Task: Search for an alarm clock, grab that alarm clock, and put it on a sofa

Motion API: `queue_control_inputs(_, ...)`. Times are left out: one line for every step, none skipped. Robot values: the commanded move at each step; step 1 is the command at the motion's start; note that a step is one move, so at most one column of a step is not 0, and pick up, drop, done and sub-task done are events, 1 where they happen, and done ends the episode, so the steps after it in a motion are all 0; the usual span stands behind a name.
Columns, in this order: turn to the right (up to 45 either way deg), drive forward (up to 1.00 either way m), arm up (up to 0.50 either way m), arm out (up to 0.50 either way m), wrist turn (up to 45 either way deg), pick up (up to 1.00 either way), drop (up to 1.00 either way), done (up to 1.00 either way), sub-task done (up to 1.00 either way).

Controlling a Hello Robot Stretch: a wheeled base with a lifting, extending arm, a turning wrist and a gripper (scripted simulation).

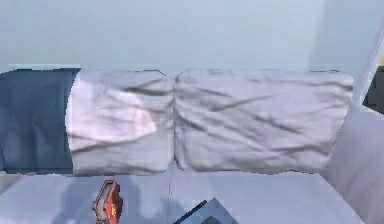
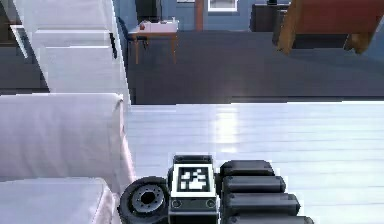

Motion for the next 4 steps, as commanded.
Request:
queue_control_inputs(45.0, 0.00, 0.00, 0.00, 0.0, 0.00, 0.00, 0.00, 0.00)
queue_control_inputs(24.0, 0.00, 0.00, 0.00, 0.0, 0.00, 0.00, 0.00, 0.00)
queue_control_inputs(-45.0, 0.00, 0.00, 0.00, 0.0, 0.00, 0.00, 0.00, 0.00)
queue_control_inputs(-45.0, 0.00, 0.00, 0.00, 0.0, 0.00, 0.00, 0.00, 0.00)
